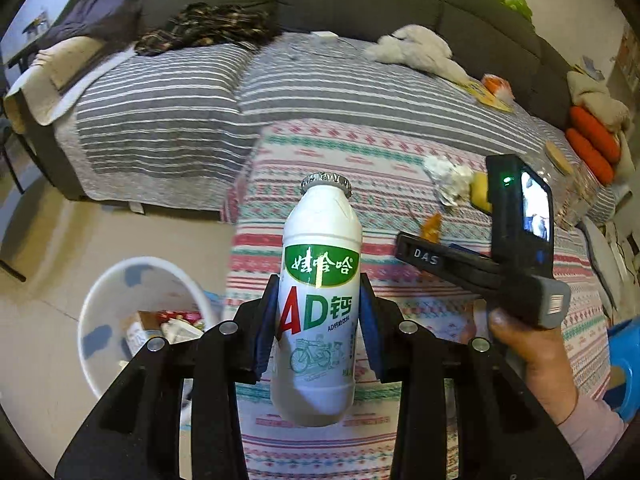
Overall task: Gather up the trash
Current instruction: 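Grasp the second white AD bottle with the left gripper while the right gripper grasps the orange peel, then carry the bottle and orange peel to the white bin and release both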
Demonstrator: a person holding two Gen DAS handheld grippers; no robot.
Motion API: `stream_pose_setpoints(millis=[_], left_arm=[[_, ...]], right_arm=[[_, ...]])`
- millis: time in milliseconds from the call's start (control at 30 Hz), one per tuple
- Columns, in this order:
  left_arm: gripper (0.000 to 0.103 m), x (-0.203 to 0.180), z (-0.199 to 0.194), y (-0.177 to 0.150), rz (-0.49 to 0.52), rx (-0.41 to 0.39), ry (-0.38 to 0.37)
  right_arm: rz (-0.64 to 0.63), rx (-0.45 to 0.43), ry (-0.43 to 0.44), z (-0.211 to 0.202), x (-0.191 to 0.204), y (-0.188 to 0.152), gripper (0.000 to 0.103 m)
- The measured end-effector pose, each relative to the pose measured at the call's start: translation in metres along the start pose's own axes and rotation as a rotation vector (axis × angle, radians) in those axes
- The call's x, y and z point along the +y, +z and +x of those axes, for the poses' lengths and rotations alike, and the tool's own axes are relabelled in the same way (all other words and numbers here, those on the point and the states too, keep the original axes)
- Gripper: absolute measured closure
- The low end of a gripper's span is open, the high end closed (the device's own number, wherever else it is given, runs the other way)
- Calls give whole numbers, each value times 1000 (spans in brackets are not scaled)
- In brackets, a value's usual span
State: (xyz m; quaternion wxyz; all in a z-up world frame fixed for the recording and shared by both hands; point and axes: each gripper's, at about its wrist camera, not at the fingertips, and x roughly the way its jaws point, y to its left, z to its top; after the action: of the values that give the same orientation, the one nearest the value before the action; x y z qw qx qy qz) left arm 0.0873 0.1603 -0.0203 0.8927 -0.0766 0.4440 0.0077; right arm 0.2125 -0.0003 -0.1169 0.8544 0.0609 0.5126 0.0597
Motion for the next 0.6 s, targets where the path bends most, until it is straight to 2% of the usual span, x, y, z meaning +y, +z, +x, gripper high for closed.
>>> stream_pose_setpoints(millis=[33,67,233,367,600], left_arm=[[67,4,-1,1,-4,-4,4],[67,7,-2,1,-7,-8,6],[67,32,-12,5,-46,-37,14],[67,48,-18,6,-80,-51,19],[67,70,-39,5,-124,-95,26]], right_arm=[[-13,-11,-14,0,3,1,71],[-13,-12,-5,1,3,2,78],[26,-41,62,-11,-11,1,80],[6,-87,74,-34,-8,-5,80],[-101,-146,128,-72,39,-20,80]])
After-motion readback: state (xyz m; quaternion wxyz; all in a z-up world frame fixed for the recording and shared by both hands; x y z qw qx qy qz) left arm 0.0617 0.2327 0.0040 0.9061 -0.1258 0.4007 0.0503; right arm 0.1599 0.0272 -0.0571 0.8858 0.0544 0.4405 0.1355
